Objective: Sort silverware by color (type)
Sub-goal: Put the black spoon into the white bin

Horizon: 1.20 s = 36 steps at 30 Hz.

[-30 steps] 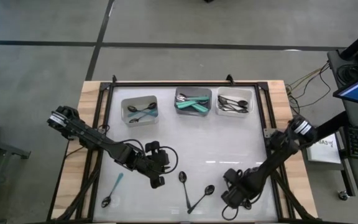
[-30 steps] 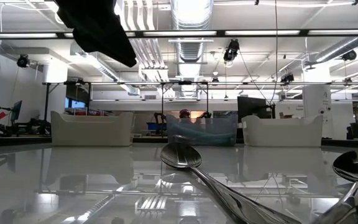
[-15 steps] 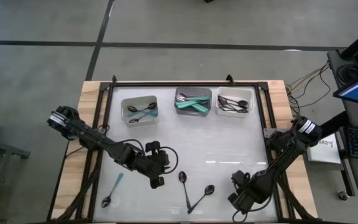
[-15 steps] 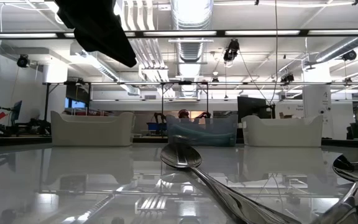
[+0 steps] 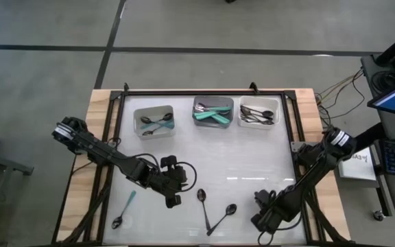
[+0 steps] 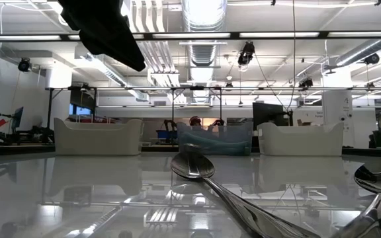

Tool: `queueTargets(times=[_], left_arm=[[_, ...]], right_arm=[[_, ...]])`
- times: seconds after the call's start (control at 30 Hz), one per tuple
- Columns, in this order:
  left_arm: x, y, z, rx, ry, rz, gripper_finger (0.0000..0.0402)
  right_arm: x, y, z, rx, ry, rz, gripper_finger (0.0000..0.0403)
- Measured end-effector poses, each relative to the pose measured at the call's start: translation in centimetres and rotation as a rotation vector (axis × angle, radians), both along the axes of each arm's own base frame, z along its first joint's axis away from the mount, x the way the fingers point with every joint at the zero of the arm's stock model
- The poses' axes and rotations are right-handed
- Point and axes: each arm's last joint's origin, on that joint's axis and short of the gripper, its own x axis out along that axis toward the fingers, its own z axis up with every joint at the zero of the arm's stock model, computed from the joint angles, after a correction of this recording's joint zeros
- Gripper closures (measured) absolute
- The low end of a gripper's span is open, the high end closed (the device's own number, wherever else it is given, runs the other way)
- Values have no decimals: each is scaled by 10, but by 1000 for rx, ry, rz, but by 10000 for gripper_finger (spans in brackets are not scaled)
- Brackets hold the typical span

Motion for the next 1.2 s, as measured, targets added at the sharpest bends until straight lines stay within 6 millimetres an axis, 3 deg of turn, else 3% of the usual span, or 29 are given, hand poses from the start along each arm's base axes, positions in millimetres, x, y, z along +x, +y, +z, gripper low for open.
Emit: queueTargets(times=[0.2, 0.33, 0.6, 0.87, 1.07, 1.2], left_arm=[[0, 0, 0, 0, 0, 0, 325], [0, 0, 0, 0, 0, 0, 325], [1, 0, 1, -6, -12, 0, 325], [2, -1, 1, -12, -20, 3, 325], [3, 0, 2, -16, -28, 6, 325], [3, 0, 2, -18, -32, 8, 325]], right_arm=[[-2, -3, -3, -15, 9, 31, 384], [-2, -5, 1, -3, -4, 48, 391], [3, -40, 34, -106, -108, 61, 393], [-1, -116, 73, -441, -102, 62, 393], [7, -189, 100, -655, -152, 39, 393], [6, -243, 106, -734, -53, 18, 394]])
